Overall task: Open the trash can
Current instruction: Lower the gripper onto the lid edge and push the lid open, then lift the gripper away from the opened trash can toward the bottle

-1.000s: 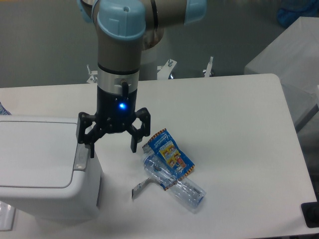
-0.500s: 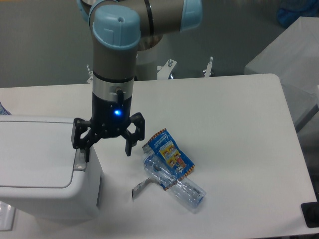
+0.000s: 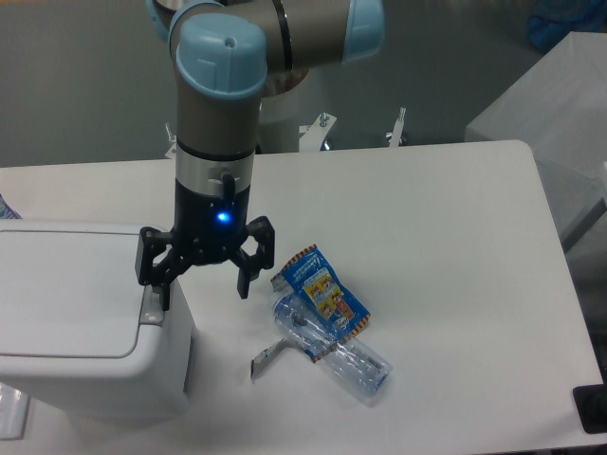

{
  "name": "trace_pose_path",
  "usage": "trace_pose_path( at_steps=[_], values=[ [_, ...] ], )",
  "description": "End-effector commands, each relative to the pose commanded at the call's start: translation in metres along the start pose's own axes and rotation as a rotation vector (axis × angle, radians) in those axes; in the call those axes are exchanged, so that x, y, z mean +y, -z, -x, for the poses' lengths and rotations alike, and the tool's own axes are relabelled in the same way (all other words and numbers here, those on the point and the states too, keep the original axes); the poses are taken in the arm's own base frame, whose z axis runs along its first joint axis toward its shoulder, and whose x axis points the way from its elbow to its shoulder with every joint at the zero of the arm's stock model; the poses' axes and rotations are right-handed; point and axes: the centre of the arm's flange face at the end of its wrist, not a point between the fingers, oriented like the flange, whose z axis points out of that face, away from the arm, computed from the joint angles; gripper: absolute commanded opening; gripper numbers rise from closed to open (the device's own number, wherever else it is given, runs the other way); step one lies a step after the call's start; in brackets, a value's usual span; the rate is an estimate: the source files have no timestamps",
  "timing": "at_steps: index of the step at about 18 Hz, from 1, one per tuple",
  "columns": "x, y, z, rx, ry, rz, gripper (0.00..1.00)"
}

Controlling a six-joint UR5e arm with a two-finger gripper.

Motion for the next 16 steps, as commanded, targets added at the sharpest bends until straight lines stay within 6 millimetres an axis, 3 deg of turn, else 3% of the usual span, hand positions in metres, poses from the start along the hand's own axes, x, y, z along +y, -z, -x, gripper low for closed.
trace_pose_path(
  at_steps=[10, 12, 16],
  values=[
    [-0.002, 0.003, -0.001, 0.004, -0.002, -0.005, 1.0],
    [-0.007, 0.013, -0.004, 0.004, -0.01, -0.028, 1.0],
    [-0.038, 0.056, -0.011, 0.005, -0.061, -0.153, 1.0]
  ],
)
